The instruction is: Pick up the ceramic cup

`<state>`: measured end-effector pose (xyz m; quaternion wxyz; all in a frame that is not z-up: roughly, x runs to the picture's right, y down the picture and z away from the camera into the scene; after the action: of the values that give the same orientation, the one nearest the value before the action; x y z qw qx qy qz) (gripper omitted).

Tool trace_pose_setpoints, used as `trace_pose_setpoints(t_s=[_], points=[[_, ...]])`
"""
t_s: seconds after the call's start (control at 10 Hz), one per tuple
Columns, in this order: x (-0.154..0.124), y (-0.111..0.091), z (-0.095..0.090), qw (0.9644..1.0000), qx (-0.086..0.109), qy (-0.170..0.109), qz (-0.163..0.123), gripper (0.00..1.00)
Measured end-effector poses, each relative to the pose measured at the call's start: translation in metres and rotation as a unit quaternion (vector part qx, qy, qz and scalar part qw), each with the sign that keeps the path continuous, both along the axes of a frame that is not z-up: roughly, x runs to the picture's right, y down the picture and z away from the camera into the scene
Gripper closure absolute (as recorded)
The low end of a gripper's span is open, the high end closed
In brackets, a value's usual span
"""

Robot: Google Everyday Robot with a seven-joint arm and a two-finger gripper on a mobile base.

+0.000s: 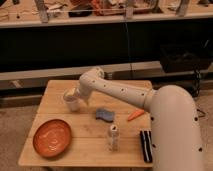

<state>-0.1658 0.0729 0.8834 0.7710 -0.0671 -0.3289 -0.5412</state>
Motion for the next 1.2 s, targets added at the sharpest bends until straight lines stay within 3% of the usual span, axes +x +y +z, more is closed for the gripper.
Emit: trace_pose_setpoints(t_s=[1.2], points=[[0.0024,0.0028,0.0061,1.0000,-0.005,-0.007,-0.003,0.20]])
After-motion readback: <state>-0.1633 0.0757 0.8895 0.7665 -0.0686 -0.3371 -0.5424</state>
